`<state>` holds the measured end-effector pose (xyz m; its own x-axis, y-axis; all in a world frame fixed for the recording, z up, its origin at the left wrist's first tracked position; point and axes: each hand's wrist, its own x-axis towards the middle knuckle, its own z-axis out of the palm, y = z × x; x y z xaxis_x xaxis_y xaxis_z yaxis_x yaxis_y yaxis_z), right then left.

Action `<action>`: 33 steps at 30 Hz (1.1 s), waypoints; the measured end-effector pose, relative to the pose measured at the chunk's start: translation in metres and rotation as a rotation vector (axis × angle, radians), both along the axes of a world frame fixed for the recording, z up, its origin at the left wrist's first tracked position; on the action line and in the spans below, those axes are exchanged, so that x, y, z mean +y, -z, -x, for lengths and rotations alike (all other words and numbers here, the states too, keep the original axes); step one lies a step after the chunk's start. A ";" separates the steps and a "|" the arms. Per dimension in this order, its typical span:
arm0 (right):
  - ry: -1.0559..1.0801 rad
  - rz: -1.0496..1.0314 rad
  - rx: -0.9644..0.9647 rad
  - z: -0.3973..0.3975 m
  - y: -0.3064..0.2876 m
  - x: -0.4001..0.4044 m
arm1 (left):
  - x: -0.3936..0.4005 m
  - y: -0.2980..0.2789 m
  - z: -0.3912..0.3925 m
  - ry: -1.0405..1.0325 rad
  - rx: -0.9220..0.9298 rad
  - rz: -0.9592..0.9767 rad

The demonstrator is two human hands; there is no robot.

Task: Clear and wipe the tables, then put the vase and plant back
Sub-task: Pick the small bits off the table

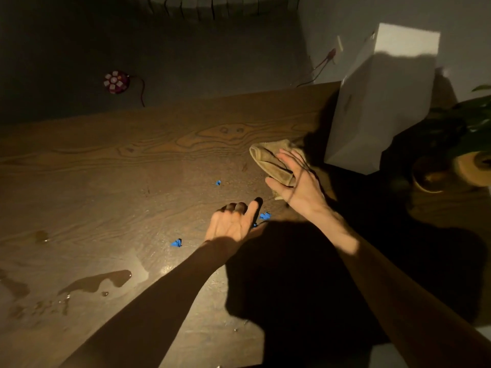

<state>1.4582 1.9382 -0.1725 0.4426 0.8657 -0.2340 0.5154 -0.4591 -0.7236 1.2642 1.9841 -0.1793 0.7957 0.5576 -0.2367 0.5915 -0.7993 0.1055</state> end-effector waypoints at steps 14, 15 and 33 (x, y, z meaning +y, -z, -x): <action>-0.231 0.080 -0.238 0.067 -0.017 -0.047 | 0.009 -0.019 0.033 -0.809 -0.583 0.608; -0.230 0.169 -0.234 0.070 -0.017 -0.046 | 0.009 -0.025 0.036 -1.034 -0.662 0.798; -0.195 0.153 -0.107 0.101 -0.024 0.071 | 0.020 -0.048 0.125 -1.405 -0.844 1.657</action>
<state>1.3577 2.0092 -0.1483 0.3005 0.8950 -0.3295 0.6745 -0.4437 -0.5901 1.1395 2.0041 -0.1313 0.3637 0.3982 -0.8421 -0.0048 0.9048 0.4258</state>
